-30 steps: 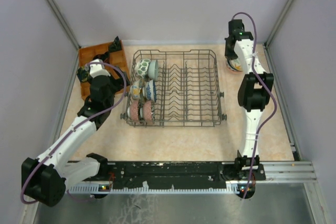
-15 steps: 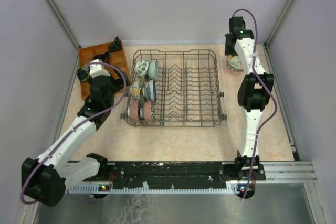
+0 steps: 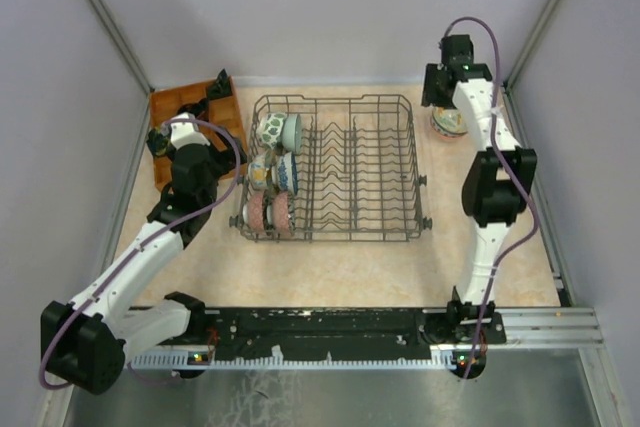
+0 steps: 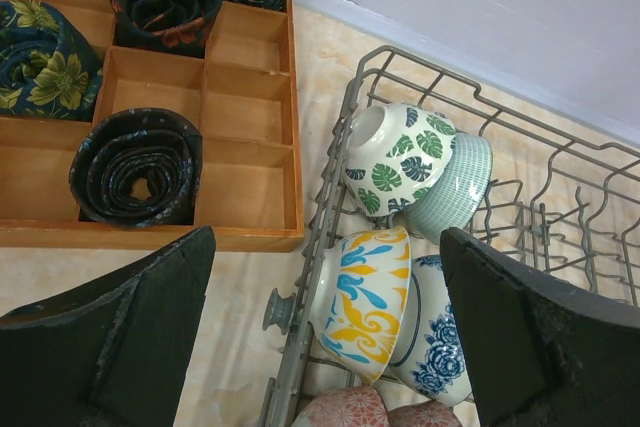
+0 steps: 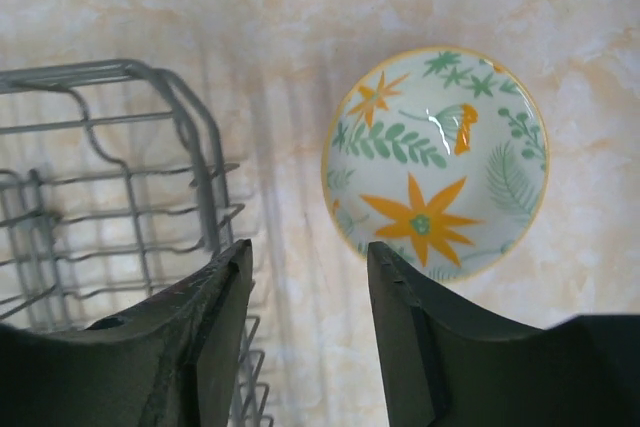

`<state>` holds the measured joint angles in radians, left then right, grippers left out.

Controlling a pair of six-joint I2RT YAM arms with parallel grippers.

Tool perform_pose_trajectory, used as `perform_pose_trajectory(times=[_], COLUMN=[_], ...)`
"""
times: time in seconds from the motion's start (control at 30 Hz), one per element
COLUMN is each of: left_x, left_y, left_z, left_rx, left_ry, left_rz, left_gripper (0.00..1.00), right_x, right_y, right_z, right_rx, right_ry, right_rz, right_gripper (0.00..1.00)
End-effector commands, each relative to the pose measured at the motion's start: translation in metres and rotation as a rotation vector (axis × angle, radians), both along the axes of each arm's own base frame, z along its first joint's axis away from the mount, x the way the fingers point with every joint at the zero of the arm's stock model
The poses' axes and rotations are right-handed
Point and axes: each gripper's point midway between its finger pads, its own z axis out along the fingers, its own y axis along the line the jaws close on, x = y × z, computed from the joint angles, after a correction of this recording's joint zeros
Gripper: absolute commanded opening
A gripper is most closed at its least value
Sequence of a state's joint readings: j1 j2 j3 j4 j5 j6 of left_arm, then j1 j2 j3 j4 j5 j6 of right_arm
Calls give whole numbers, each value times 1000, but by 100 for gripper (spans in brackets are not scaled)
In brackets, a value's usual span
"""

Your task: Unload the bowls from the dish rack

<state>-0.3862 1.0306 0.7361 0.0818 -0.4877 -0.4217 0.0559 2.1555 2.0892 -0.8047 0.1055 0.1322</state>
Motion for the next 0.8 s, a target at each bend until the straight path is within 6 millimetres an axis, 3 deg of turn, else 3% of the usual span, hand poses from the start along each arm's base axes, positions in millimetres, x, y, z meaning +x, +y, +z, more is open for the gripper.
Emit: perform_pose_trajectory(times=[0.0,0.1,0.2,0.3,0.4,0.57,0.77], left_x=[1,1,1,3,4,6,6], left_y=[0,0,0,-1,-2,-3,-3], left_z=[15,15,14,15,15,14,11], left_rx=[-10,-12,-16,-15,-14,-16,-16], left_ry=[-37,-36,-33,-33,-30,-24,-21], left_rz=[4,7,8,8,7,6,9], left_gripper=[99,99,99,99,99,99,99], right_x=[-21,-45,-81,-118,-153,-213,-260], right_y=[34,66,110,156,198,267,309], right_z=[126,145,163,169,156,118,70], right_rx=[65,151,383,635,694,723,795], right_ry=[-327,-419,-519,-551,-498,-388,-297], right_rz=[82,151,294,455,560,685,694], right_gripper=[56,73,86,90,90,86,80])
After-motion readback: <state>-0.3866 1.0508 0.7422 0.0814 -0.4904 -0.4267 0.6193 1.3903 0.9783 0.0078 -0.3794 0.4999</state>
